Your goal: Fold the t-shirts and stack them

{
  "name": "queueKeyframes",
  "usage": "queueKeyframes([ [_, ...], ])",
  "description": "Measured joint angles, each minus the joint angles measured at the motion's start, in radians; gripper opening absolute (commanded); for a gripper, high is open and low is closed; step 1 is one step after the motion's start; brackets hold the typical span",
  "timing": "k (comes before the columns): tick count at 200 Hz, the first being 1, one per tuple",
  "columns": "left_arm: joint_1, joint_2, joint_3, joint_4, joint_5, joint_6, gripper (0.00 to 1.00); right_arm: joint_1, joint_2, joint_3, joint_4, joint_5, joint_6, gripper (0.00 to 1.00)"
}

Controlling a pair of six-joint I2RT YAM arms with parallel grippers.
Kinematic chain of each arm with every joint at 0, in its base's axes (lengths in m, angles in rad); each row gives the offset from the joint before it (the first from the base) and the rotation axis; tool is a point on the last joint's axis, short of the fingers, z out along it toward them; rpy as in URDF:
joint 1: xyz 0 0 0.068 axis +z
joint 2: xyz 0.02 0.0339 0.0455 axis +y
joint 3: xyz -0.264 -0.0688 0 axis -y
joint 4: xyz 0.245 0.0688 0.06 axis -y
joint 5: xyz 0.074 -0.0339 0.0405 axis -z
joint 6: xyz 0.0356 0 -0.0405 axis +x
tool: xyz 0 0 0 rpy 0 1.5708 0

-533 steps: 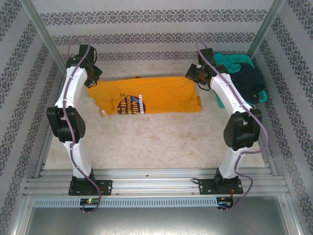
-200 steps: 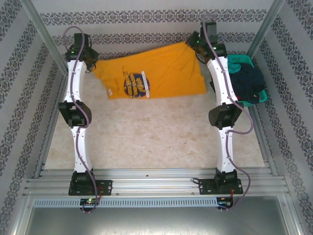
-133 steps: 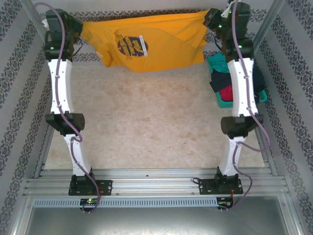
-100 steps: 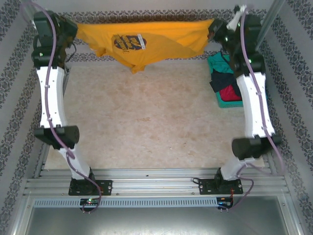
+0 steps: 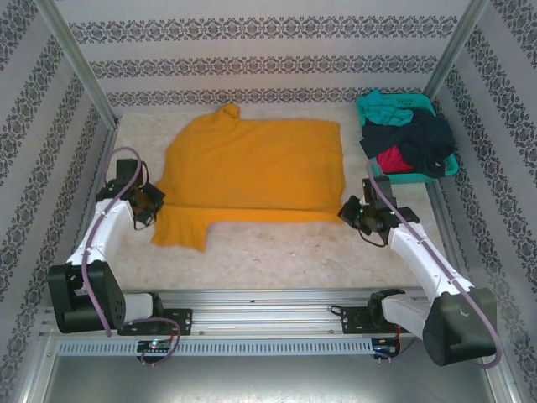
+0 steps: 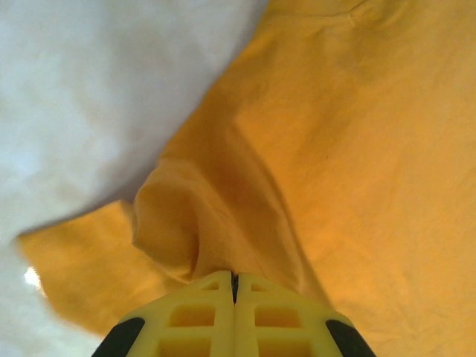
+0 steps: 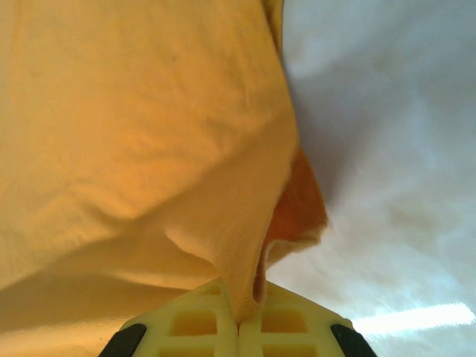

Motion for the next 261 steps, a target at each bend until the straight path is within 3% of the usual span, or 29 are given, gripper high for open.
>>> queueKeyframes([
  [117, 0.0, 0.048, -0.145, -0.001, -0.013, 0.048, 0.01, 0.0, 0.17, -0.066, 0.002, -0.002, 0.006, 0.0],
  [168, 0.0, 0.006, -0.144, -0.069, -0.051, 0.073, 0.02, 0.071, 0.04, -0.098, -0.126, 0.003, 0.076, 0.0],
  [178, 0.0, 0.006, -0.144, -0.076, -0.055, 0.077, 0.12, 0.077, -0.018, -0.112, -0.154, 0.002, 0.094, 0.07],
  [186, 0.0, 0.006, -0.142, -0.084, -0.056, 0.081, 0.23, 0.079, -0.061, -0.125, -0.174, 0.0, 0.108, 0.24],
  [201, 0.0, 0.006, -0.13, -0.1, -0.071, 0.091, 0.54, 0.079, -0.114, -0.14, -0.206, -0.006, 0.129, 0.52],
  [211, 0.003, 0.006, -0.111, -0.112, -0.083, 0.108, 0.74, 0.079, -0.138, -0.142, -0.225, -0.005, 0.132, 0.64],
  [230, 0.005, 0.007, -0.045, -0.124, -0.114, 0.134, 0.96, 0.079, -0.163, -0.131, -0.24, 0.018, 0.119, 0.73],
  [261, -0.03, 0.086, 0.152, -0.109, -0.153, 0.182, 1.0, 0.064, -0.087, -0.051, -0.188, 0.074, 0.059, 0.74],
])
